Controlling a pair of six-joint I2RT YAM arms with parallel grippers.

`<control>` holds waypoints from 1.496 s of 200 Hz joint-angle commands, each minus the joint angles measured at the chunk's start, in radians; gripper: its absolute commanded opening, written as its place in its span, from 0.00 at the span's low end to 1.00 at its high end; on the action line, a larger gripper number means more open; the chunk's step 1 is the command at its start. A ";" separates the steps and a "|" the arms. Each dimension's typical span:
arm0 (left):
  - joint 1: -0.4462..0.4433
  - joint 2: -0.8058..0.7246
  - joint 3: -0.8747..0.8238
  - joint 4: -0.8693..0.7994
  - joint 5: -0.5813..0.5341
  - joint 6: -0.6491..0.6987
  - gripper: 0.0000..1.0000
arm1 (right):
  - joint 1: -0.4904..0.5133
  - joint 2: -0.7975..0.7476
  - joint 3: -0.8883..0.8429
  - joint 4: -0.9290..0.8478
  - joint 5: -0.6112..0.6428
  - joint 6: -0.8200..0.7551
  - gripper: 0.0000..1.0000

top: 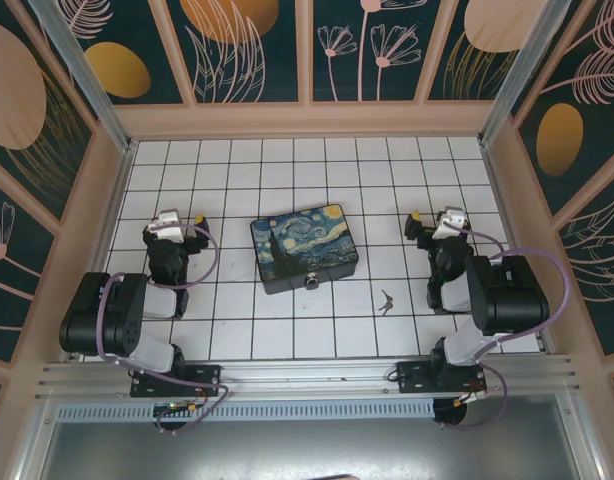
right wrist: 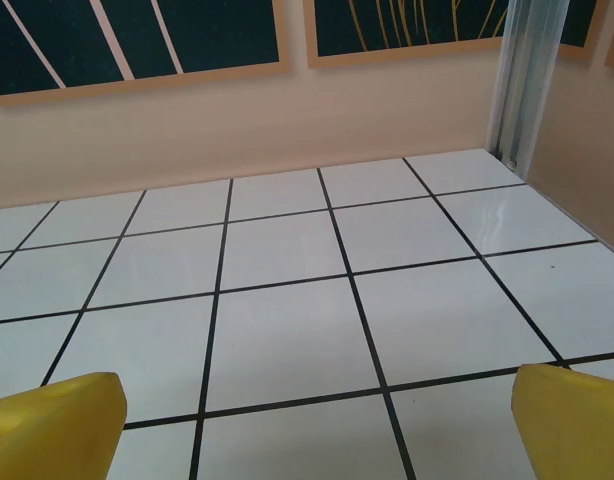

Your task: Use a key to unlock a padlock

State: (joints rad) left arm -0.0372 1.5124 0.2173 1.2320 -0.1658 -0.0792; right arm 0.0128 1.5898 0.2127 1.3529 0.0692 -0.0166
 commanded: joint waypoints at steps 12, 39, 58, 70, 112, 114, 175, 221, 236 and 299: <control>0.009 0.008 0.013 0.053 -0.005 0.015 0.99 | -0.011 -0.027 -0.015 0.010 -0.009 0.015 0.99; 0.009 0.006 0.011 0.054 -0.006 0.015 0.99 | -0.011 -0.027 -0.016 0.012 -0.008 0.015 0.99; 0.009 0.009 0.018 0.047 -0.003 0.013 0.99 | -0.015 -0.028 -0.008 -0.004 -0.017 0.020 0.99; 0.008 0.008 0.016 0.048 -0.003 0.013 0.99 | -0.024 -0.026 -0.003 -0.012 -0.035 0.024 0.99; 0.009 0.008 0.014 0.049 -0.003 0.013 0.99 | -0.031 -0.028 0.002 -0.020 -0.049 0.026 0.99; 0.010 0.008 0.014 0.049 -0.003 0.013 0.99 | -0.031 -0.027 0.000 -0.020 -0.049 0.025 0.99; 0.010 0.011 0.019 0.044 0.000 0.011 0.99 | -0.036 -0.027 0.001 -0.021 -0.091 0.019 0.99; 0.012 0.006 0.013 0.052 0.000 0.013 0.99 | -0.038 -0.027 0.004 -0.023 -0.094 0.020 0.99; 0.011 0.006 0.013 0.051 0.001 0.013 0.99 | -0.039 -0.027 0.003 -0.025 -0.078 0.027 0.99; 0.011 0.007 0.013 0.050 0.000 0.013 0.99 | -0.037 -0.028 0.001 -0.021 -0.059 0.035 0.99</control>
State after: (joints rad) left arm -0.0326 1.5131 0.2173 1.2381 -0.1658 -0.0792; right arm -0.0189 1.5845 0.2108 1.3258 -0.0013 0.0067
